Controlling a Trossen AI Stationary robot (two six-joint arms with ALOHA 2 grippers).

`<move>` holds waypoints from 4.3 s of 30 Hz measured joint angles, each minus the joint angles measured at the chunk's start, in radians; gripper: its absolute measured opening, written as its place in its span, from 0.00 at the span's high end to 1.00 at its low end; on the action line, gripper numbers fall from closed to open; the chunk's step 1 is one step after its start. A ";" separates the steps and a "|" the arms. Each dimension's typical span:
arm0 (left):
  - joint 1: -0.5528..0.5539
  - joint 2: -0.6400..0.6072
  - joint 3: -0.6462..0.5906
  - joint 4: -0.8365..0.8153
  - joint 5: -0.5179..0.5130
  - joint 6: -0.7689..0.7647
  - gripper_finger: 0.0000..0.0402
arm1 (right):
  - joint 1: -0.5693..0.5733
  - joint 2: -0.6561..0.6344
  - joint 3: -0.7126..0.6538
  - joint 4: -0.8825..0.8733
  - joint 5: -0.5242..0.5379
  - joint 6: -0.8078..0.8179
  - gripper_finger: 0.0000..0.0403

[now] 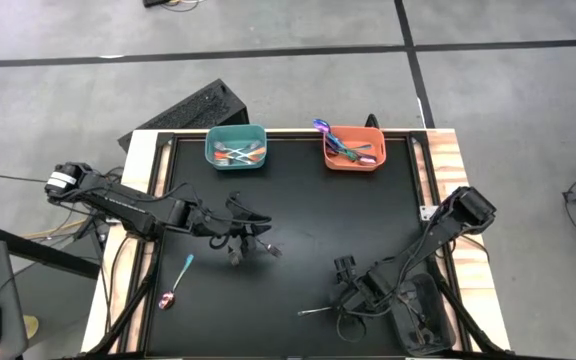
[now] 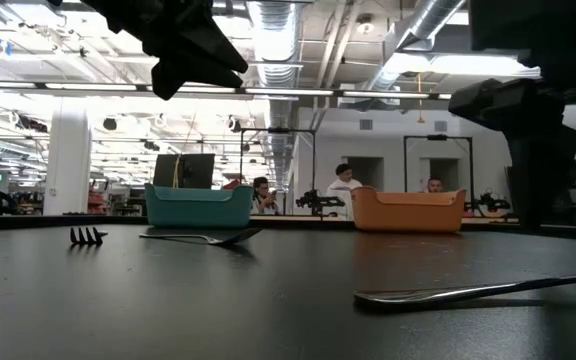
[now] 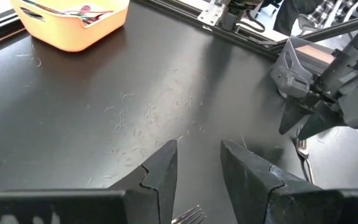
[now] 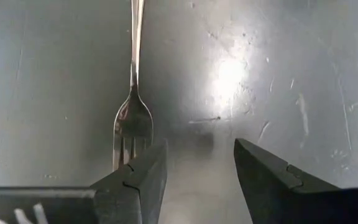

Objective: Sort silverware by color (type)
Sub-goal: Put the black fork into the black bin

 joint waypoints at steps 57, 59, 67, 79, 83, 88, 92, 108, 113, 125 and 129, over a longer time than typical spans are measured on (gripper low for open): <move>-0.033 -0.026 0.001 -0.146 -0.014 -0.058 0.73 | -0.112 -0.006 0.121 -0.010 0.046 0.340 0.99; -0.027 -0.026 0.001 -0.145 -0.014 -0.059 0.73 | -0.120 -0.061 0.121 -0.054 0.072 0.392 0.99; 0.003 -0.026 0.001 -0.142 -0.014 -0.064 0.73 | -0.101 -0.297 0.113 -0.311 0.122 0.714 0.99; 0.052 -0.026 0.001 -0.143 0.003 -0.028 0.73 | 0.318 -0.388 0.112 -0.648 0.100 1.446 0.99; 0.090 -0.017 0.001 -0.135 0.011 0.020 0.73 | 0.431 -0.354 0.113 -0.639 0.096 1.596 0.99; 0.148 -0.004 0.001 -0.120 0.060 0.045 0.73 | 0.511 -0.284 0.113 -0.607 0.001 1.618 0.99; 0.180 0.004 0.002 -0.094 0.092 0.031 0.73 | 0.537 -0.235 0.113 -0.574 -0.059 1.629 0.94; 0.198 0.033 0.003 0.033 0.159 0.058 0.73 | 0.490 -0.293 0.113 -0.636 0.161 1.651 0.54; 0.198 0.068 0.002 0.066 0.209 0.065 0.73 | 0.411 -0.361 0.113 -0.648 0.328 1.602 0.53; 0.206 0.217 0.112 -0.052 0.324 0.085 0.73 | 0.169 -0.489 0.114 -0.485 0.422 1.128 0.58; 0.228 0.273 0.149 -0.148 0.348 0.135 0.73 | 0.107 -0.500 0.114 -0.470 0.420 0.998 0.59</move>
